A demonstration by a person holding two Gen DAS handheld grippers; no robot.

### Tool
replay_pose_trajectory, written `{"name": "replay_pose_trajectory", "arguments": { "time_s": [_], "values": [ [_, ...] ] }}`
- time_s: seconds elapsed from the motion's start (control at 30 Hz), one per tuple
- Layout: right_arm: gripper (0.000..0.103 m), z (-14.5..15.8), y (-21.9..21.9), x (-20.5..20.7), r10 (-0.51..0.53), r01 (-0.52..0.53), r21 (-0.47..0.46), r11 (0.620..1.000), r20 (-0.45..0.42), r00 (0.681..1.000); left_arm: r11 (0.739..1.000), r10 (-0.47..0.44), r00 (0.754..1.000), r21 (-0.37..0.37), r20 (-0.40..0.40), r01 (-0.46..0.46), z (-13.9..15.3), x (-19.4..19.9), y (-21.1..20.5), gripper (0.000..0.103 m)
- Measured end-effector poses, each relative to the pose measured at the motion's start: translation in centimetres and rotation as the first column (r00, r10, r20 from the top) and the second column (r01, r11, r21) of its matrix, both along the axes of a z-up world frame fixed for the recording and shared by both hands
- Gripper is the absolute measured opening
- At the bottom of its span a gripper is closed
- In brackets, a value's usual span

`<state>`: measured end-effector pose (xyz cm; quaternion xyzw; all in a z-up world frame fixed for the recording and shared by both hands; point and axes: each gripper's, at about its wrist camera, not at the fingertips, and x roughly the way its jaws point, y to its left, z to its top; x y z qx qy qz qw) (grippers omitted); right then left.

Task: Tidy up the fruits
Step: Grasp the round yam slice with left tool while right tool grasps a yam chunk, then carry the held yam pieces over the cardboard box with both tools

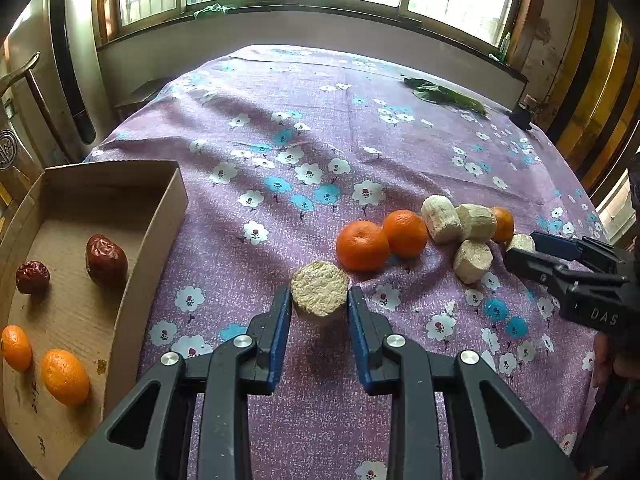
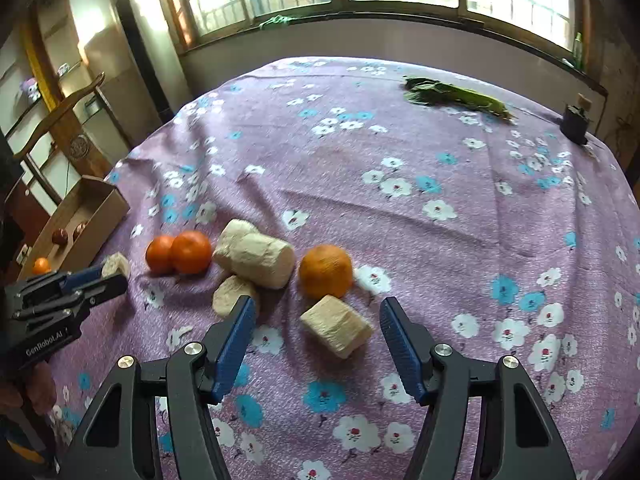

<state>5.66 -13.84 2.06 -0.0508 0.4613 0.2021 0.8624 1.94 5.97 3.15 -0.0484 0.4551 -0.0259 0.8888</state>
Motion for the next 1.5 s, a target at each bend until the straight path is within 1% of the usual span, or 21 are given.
{"name": "replay_pose_trajectory", "arguments": {
  "time_s": [0.1,0.17,0.2,0.3,0.37,0.47,0.5,0.53,0.57,0.6,0.63,0.7,0.77,1.0,1.07,1.17,1.5],
  "values": [
    [0.072,0.5,1.1,-2.1,0.069,-0.069,-0.011,0.998,0.022,0.997,1.0,0.006,1.0,-0.005,0.005,-0.006,0.2,-0.3,0.2,0.027],
    [0.072,0.7,1.2,-3.6,0.121,-0.121,0.052,0.991,-0.008,0.993,1.0,0.005,1.0,-0.004,0.012,-0.005,0.5,-0.4,0.2,0.027],
    [0.071,0.9,1.1,-4.2,0.125,-0.124,0.069,0.99,-0.006,0.992,1.0,0.006,1.0,-0.004,0.015,-0.006,0.6,-0.5,0.2,0.027],
    [0.071,0.7,0.2,-4.3,0.047,-0.047,0.02,0.999,0.017,0.999,1.0,0.0,1.0,-0.006,0.017,0.0,0.7,-0.7,0.1,0.027],
    [0.071,0.1,-0.6,-3.5,-0.009,0.009,0.008,1.0,-0.003,1.0,1.0,-0.007,1.0,-0.007,0.017,0.007,0.7,-0.9,-0.2,0.027],
    [0.071,-0.6,-0.5,-2.5,-0.032,0.032,-0.004,0.999,-0.003,0.999,1.0,-0.014,1.0,-0.01,0.017,0.014,0.8,-1.2,-0.4,0.027],
    [0.067,-0.9,-0.3,-2.1,-0.034,0.034,-0.005,0.999,-0.009,0.999,1.0,-0.014,1.0,-0.011,0.018,0.014,0.9,-1.2,-0.5,0.027],
    [0.061,-1.2,0.1,-1.8,-0.033,0.033,-0.011,0.999,-0.012,0.999,1.0,-0.014,1.0,-0.01,0.019,0.014,0.9,-1.2,-0.5,0.027],
    [0.057,-1.2,0.3,-1.7,-0.031,0.031,-0.017,0.999,-0.005,1.0,1.0,-0.015,1.0,-0.009,0.02,0.015,0.9,-1.2,-0.5,0.027],
    [0.05,-1.2,0.7,-1.6,-0.022,0.023,-0.019,1.0,0.004,1.0,1.0,-0.015,1.0,-0.009,0.019,0.015,0.9,-1.2,-0.5,0.027],
    [0.041,-1.3,1.0,-1.5,-0.015,0.015,-0.021,1.0,0.006,1.0,1.0,-0.016,1.0,-0.01,0.018,0.016,0.9,-1.2,-0.6,0.027],
    [0.034,-1.5,1.5,-1.4,-0.008,0.008,-0.042,0.999,0.003,1.0,1.0,-0.016,1.0,-0.01,0.018,0.016,0.9,-1.4,-0.5,0.027],
    [0.034,-1.3,1.5,-1.7,0.001,-0.001,-0.047,0.999,0.006,1.0,1.0,-0.014,1.0,-0.009,0.02,0.014,1.0,-1.7,-0.4,0.027],
    [0.033,0.0,0.6,-4.2,0.008,-0.008,-0.013,1.0,0.007,1.0,0.999,-0.009,0.999,-0.03,0.032,0.01,1.9,-2.9,0.8,0.027],
    [0.033,0.2,0.7,-4.8,0.013,-0.013,-0.017,1.0,0.009,1.0,1.0,-0.004,0.999,-0.026,0.037,0.005,2.1,-3.5,1.2,0.027],
    [0.033,0.8,0.9,-5.7,0.02,-0.02,0.009,1.0,0.012,1.0,1.0,0.008,0.999,-0.026,0.046,-0.006,2.6,-4.2,1.8,0.027],
    [0.033,3.0,4.7,-8.7,0.116,-0.116,0.002,0.993,0.049,0.992,0.999,0.046,0.995,-0.008,0.092,-0.046,4.5,-7.4,4.9,0.028]
  ]
}}
